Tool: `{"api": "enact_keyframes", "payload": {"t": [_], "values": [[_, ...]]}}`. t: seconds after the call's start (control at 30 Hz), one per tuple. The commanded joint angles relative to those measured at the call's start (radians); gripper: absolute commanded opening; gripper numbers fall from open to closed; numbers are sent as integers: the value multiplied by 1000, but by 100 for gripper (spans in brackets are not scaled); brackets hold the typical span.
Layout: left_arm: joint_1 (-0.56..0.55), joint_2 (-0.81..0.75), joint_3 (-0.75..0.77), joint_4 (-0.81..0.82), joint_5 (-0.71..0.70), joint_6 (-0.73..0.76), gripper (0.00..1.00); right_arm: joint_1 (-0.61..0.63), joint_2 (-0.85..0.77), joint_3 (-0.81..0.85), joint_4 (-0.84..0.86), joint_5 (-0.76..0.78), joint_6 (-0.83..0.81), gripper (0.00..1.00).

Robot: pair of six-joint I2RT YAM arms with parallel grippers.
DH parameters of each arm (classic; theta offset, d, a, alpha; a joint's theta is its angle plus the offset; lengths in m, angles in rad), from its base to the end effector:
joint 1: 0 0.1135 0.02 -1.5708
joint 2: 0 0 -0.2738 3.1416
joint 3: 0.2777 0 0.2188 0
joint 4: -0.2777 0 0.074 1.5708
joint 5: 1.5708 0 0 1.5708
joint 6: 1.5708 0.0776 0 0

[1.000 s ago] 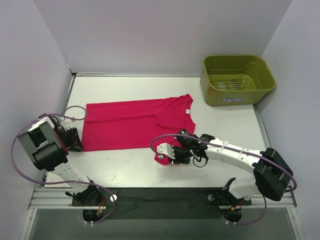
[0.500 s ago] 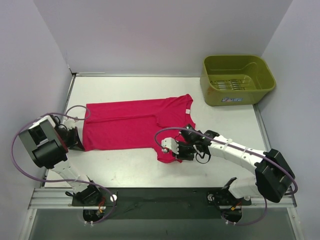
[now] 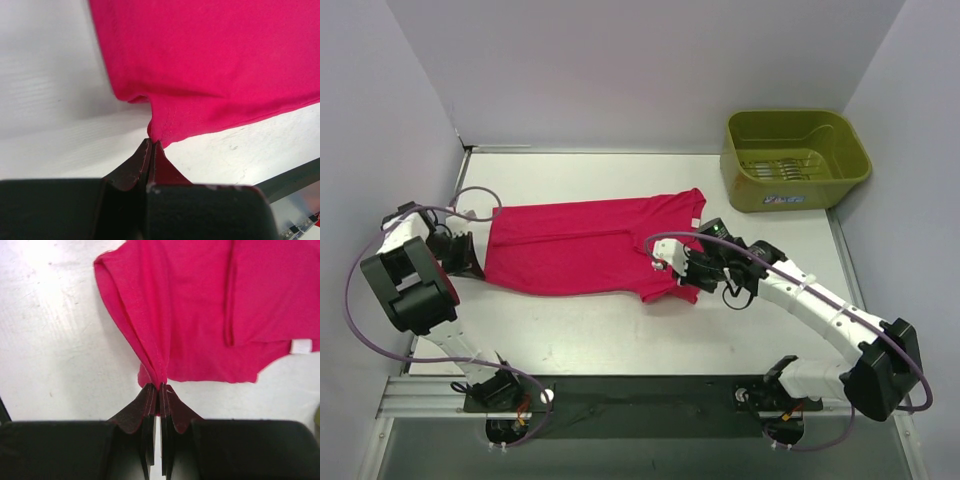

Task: Roll the t-shirts
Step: Fold the T-shirt at the center of the board.

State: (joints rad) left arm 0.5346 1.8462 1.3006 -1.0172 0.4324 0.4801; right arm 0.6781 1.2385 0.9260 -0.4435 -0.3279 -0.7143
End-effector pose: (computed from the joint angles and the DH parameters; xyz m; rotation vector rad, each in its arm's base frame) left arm 0.2804 0.1282 0.1746 -0.0758 2.8735 -0.5462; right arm 0.1842 0.1805 0.2635 -1.5999 1.6583 0.3622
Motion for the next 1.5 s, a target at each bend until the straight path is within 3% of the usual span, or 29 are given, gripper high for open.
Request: {"api": "enact_keyframes", "payload": {"t": [0.0,0.37,1.03,1.47], "values": [[-39,-13,61,-12,55,-32,0,-52,27,96,-17,66,46,0],[-100,90,248,60,36,-175,0,-170,216,266,-9,78,-76,0],[-117,223,419,78,-73,-278,0,-250,587,615,-35,33,-240,0],[-213,308,531,65,-156,-284,0,-282,750,797,-52,27,-320,0]]}}
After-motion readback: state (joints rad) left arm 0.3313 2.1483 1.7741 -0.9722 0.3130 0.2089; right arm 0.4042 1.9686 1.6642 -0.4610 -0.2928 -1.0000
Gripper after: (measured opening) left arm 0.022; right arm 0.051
